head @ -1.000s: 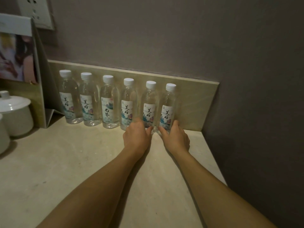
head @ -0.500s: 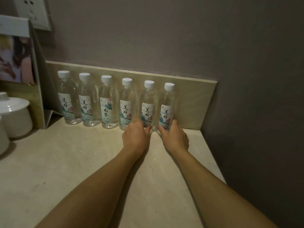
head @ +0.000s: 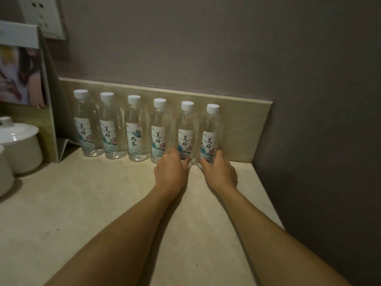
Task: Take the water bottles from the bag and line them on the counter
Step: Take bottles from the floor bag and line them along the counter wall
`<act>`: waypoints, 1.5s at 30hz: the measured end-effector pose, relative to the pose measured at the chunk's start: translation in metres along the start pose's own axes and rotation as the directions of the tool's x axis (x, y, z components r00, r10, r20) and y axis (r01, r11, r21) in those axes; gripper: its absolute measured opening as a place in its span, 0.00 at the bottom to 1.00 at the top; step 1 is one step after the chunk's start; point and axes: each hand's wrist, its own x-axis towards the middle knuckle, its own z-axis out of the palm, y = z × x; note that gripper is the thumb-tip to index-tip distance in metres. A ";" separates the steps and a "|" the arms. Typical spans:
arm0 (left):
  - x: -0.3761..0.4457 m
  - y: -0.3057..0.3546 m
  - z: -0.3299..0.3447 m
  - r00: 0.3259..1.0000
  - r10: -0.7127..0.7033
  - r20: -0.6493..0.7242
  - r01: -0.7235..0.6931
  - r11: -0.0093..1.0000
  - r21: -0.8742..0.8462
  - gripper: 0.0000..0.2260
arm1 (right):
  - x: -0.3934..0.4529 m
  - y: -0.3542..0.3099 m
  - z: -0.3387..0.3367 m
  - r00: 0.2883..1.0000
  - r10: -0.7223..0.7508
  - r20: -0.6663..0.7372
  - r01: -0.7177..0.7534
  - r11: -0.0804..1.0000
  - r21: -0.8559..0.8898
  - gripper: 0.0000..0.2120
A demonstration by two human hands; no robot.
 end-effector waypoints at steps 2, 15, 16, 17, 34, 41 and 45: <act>0.000 0.000 0.000 1.000 -0.003 0.005 0.003 1.000 0.001 0.18 | 0.000 0.000 0.000 1.000 0.001 0.000 -0.001 1.000 0.004 0.20; -0.002 -0.001 -0.004 1.000 -0.019 0.008 0.019 0.997 -0.069 0.20 | 0.000 -0.001 -0.002 0.999 0.030 0.015 -0.030 0.998 0.059 0.26; -0.003 -0.002 -0.004 1.000 -0.021 0.008 0.021 0.997 -0.077 0.20 | 0.000 -0.002 -0.002 0.999 0.032 0.017 -0.033 0.998 0.058 0.27; -0.004 -0.002 -0.005 1.000 -0.021 0.007 0.021 0.996 -0.083 0.20 | 0.000 -0.002 -0.002 0.999 0.032 0.016 -0.033 0.998 0.055 0.27; -0.008 0.008 -0.011 0.999 0.030 -0.020 -0.033 0.977 -0.209 0.10 | 0.002 0.000 -0.023 0.996 0.072 0.047 -0.083 0.955 0.285 0.34; -0.030 0.072 -0.003 0.989 0.147 -0.006 -0.142 0.941 -0.308 0.10 | -0.012 0.037 -0.086 0.979 0.091 -0.182 -0.026 0.942 0.335 0.11; -0.055 0.128 0.004 0.964 0.266 0.017 -0.242 0.903 -0.356 0.12 | -0.018 0.084 -0.132 0.953 0.110 -0.283 -0.009 0.942 0.336 0.09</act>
